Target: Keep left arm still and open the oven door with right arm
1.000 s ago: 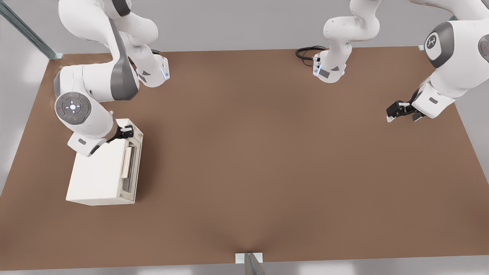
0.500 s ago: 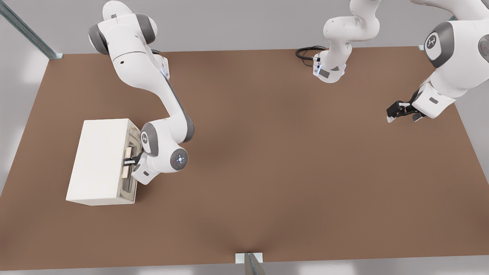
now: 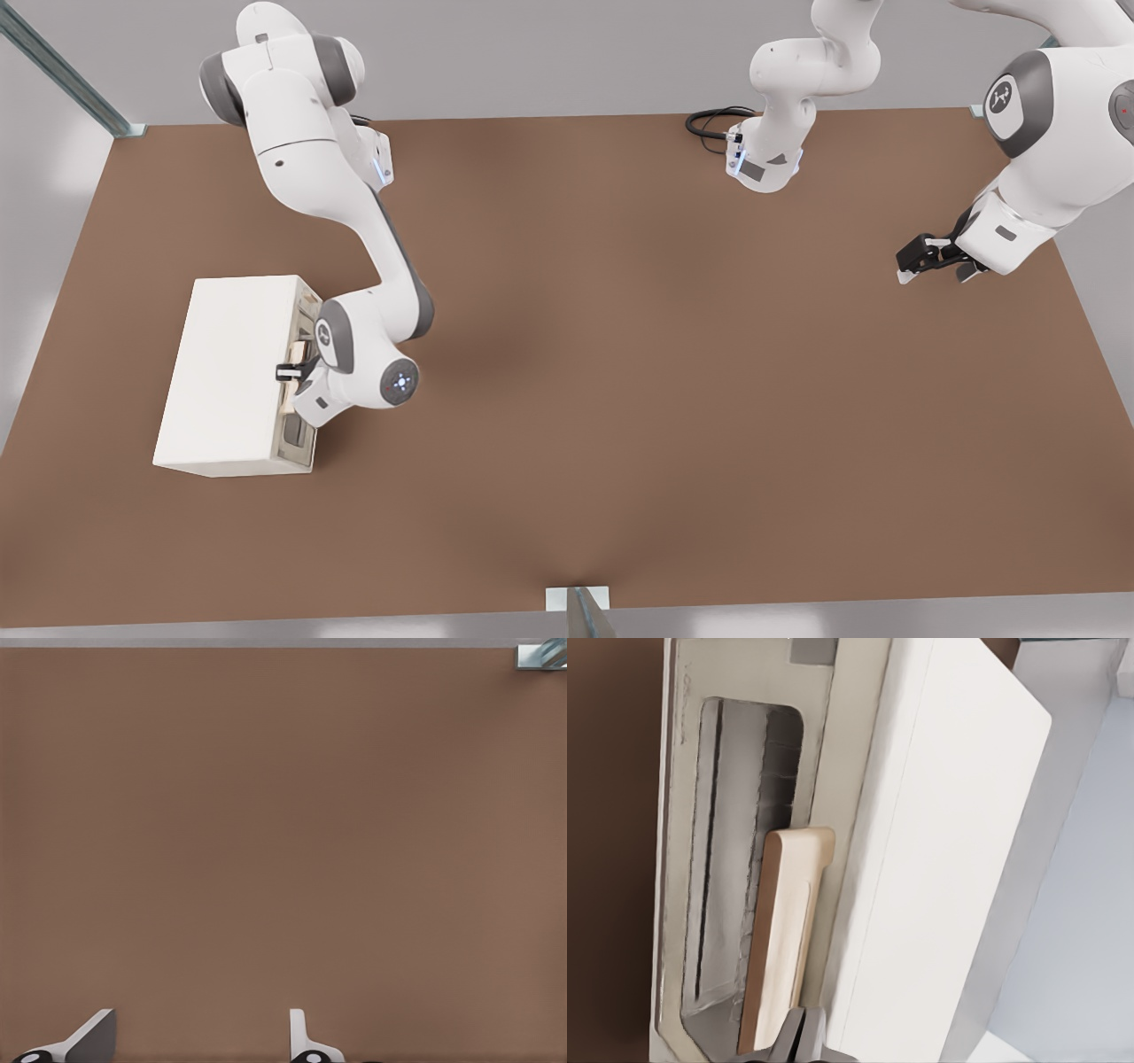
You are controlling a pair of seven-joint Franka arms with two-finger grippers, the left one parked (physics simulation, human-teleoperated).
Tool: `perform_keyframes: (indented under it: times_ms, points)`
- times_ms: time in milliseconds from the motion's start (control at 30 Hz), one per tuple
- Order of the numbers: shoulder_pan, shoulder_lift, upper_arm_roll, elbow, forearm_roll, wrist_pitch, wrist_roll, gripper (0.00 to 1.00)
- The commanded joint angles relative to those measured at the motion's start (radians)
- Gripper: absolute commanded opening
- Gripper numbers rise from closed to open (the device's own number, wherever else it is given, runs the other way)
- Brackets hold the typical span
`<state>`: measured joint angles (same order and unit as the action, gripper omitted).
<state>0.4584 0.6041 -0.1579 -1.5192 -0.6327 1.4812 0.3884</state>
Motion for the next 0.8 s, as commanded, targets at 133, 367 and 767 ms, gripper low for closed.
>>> perform_keyframes:
  times_ms: [133,367,767]
  points:
    - [0.000,0.002,-0.006,-0.001,-0.001,0.028,0.113,0.00]
    - [0.002,0.002,-0.006,-0.027,-0.002,0.057,0.113,0.00]
    - [0.068,-0.001,-0.002,0.014,0.021,0.064,0.144,0.00]
